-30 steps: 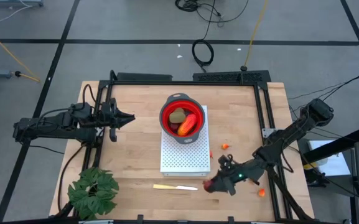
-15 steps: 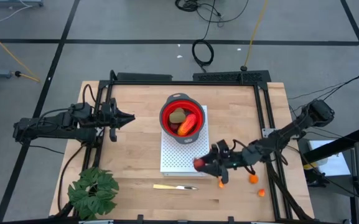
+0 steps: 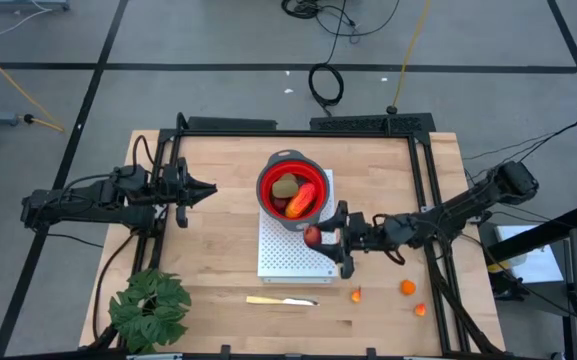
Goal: Pick & Place Fruit
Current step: Put the pomegranate into the red strainer bowl on the shelf
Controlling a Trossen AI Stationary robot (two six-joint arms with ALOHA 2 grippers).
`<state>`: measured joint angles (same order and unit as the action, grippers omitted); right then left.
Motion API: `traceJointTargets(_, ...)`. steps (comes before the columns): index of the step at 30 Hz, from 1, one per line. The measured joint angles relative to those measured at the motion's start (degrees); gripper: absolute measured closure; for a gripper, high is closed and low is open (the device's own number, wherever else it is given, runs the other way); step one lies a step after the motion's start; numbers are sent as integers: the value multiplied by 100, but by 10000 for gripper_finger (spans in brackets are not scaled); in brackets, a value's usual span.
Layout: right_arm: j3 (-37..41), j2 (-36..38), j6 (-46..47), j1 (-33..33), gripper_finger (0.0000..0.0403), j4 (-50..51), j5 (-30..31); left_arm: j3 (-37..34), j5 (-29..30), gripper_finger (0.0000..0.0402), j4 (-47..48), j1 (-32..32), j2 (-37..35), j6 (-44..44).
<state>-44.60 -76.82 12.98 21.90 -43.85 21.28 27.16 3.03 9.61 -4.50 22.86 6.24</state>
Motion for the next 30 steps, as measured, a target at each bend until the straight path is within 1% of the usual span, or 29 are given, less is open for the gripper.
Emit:
traceJointTargets(7, 0, 83, -2444, -365, 197, -468, -4, 0, 0, 371, 0, 1, 1, 0)
traceJointTargets(14, 0, 304, -4641, -687, 197, -431, -5, 0, -1, 371, 2, 1, -1, 0)
traceJointTargets(17, 0, 403, -5429, -822, 197, -432, -6, 0, -2, 371, 2, -1, 1, 0)
traceJointTargets(24, 0, 621, -6624, -1047, 197, -435, -5, 0, -2, 371, 2, -1, 1, -2)
traceJointTargets(26, 0, 653, -6802, -1082, 197, -448, -6, 0, -2, 371, 2, -1, -1, -2)
traceJointTargets(30, 0, 693, -6829, -1100, 197, -440, -24, 0, -2, 371, 2, 0, -1, -1)
